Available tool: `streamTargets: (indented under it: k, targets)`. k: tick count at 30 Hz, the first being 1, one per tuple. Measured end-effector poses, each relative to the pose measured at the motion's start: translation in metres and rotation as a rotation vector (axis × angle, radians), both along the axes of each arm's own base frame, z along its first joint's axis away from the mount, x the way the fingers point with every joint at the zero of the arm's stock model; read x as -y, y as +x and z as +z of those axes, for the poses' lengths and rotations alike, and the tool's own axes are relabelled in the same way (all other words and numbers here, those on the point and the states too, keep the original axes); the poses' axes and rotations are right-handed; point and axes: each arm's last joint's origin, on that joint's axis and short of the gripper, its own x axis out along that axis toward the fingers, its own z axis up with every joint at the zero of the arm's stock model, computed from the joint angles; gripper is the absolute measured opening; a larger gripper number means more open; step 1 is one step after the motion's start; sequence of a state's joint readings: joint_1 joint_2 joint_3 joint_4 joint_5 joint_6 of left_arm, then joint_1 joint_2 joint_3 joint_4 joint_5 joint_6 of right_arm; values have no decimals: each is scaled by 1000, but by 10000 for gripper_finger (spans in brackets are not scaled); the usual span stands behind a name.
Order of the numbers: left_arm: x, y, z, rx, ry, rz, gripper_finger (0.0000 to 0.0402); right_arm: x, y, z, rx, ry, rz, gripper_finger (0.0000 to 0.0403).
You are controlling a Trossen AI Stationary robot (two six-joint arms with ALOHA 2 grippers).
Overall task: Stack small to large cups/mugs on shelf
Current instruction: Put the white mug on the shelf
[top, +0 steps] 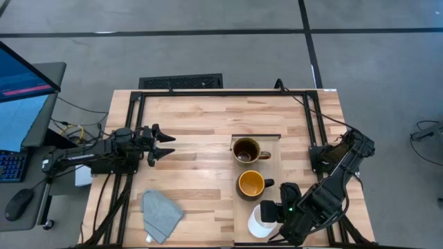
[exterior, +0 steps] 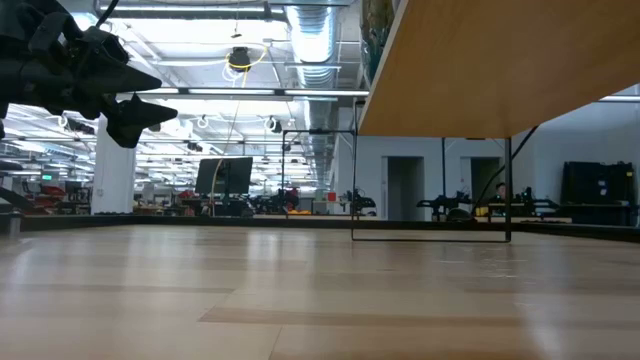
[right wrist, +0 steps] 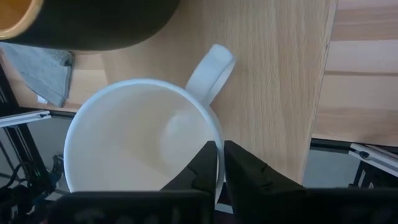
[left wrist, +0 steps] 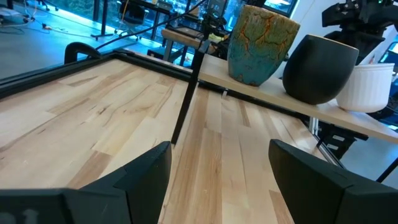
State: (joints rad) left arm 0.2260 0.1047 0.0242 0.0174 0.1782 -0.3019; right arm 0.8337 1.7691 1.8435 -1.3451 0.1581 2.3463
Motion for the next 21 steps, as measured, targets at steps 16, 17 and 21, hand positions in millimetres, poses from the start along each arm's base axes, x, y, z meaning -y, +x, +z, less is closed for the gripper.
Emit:
streamTargets:
  k: [16, 17, 21]
  targets:
    - [0, 0, 0, 1, -21, 0, 261, -4, 2, 1, 34, 24, 44, 140]
    - [0, 0, 0, 1, -21, 0, 261, -5, 3, 2, 43, 33, 44, 144]
    - [0, 0, 0, 1, -21, 0, 261, -7, 5, 3, 72, 59, 52, 155]
